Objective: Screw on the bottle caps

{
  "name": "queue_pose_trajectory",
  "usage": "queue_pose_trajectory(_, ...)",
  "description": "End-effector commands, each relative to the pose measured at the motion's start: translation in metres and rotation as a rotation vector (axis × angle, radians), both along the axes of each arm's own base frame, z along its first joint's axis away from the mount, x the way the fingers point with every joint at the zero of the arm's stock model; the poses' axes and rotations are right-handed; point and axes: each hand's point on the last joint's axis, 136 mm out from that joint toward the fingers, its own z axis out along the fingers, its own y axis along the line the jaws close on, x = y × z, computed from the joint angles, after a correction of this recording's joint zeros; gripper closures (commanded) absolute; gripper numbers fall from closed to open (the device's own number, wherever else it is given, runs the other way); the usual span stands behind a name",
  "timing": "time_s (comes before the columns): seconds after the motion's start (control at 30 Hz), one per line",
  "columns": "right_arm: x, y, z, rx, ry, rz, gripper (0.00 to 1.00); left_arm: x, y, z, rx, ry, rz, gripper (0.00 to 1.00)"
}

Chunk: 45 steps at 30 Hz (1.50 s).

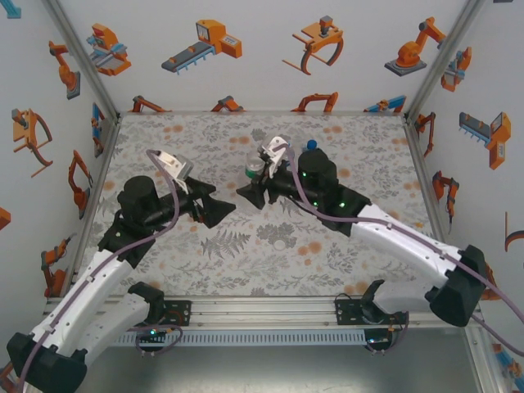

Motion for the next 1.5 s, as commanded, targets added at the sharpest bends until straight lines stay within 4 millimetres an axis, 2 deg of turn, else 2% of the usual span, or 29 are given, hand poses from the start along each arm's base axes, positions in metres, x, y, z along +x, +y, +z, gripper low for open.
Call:
queue_pose_trajectory(0.0,-0.039,-0.008,0.02,-0.001,-0.003,0.167,0.69,-0.039,-0.021,0.036,-0.032,-0.299,-0.21,0.05)
queue_pose_trajectory(0.2,-0.086,-0.024,0.056,0.068,-0.029,0.337,0.7,-0.062,-0.041,0.052,-0.052,-0.377,-0.344,0.04)
queue_pose_trajectory(0.33,-0.099,-0.03,0.073,0.104,-0.018,0.375,0.71,-0.078,-0.058,0.069,-0.136,-0.394,-0.468,0.07)
queue_pose_trajectory(0.47,-0.109,-0.032,0.089,0.161,-0.009,0.42,0.73,-0.086,-0.077,0.077,-0.164,-0.396,-0.534,0.1)
queue_pose_trajectory(0.6,-0.11,-0.033,0.098,0.194,-0.016,0.417,0.74,-0.096,-0.093,0.085,-0.179,-0.414,-0.59,0.16)
queue_pose_trajectory(0.73,-0.106,-0.035,0.099,0.204,-0.033,0.383,0.8,-0.101,-0.102,0.089,-0.197,-0.43,-0.618,0.18)
queue_pose_trajectory(1.0,-0.092,-0.048,0.111,0.288,-0.126,0.256,0.9,-0.105,-0.111,0.093,-0.242,-0.423,-0.647,0.19)
queue_pose_trajectory(1.13,-0.09,-0.049,0.118,0.355,-0.151,0.249,0.92,-0.105,-0.113,0.099,-0.278,-0.433,-0.649,0.23)
queue_pose_trajectory(1.3,-0.087,-0.048,0.115,0.384,-0.148,0.243,0.94,-0.105,-0.116,0.109,-0.326,-0.441,-0.658,0.27)
queue_pose_trajectory(1.47,-0.086,-0.049,0.116,0.4,-0.151,0.23,0.96,-0.104,-0.119,0.11,-0.333,-0.434,-0.664,0.34)
